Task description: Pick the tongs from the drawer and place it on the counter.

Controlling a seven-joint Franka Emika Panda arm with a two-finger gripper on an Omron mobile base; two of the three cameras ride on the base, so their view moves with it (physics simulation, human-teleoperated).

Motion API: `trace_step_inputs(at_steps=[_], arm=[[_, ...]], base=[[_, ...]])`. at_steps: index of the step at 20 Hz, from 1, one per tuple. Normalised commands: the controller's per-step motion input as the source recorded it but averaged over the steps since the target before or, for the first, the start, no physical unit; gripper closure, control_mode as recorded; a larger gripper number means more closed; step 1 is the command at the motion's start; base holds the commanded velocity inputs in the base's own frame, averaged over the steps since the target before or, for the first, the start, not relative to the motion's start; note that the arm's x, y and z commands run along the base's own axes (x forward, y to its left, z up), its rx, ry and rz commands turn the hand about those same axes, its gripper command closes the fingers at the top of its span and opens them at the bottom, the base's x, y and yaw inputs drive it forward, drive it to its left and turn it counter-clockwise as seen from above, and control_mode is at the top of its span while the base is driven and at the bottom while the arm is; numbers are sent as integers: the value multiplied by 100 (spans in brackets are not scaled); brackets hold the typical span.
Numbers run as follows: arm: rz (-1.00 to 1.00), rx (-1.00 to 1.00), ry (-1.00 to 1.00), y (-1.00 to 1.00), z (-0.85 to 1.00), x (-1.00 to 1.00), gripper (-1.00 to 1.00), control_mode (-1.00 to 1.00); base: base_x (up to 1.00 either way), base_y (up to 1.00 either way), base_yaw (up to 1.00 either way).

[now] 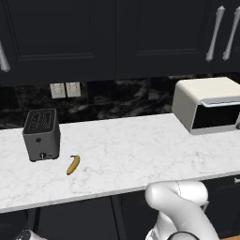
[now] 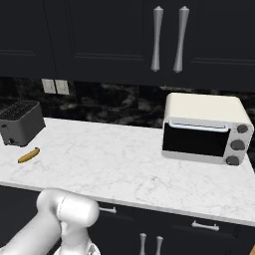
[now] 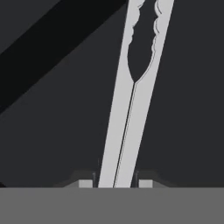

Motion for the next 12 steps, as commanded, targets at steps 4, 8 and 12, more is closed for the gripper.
trace_step_inputs(at_steps=[4, 8, 12], arm=[[0, 0, -15, 6, 100, -14, 100, -100], [-1, 2, -20, -26, 97, 6, 100, -100], [-4, 9, -16, -75, 96, 31, 100, -100]], base=[[0, 0, 0], [0, 0, 0], [0, 0, 0]])
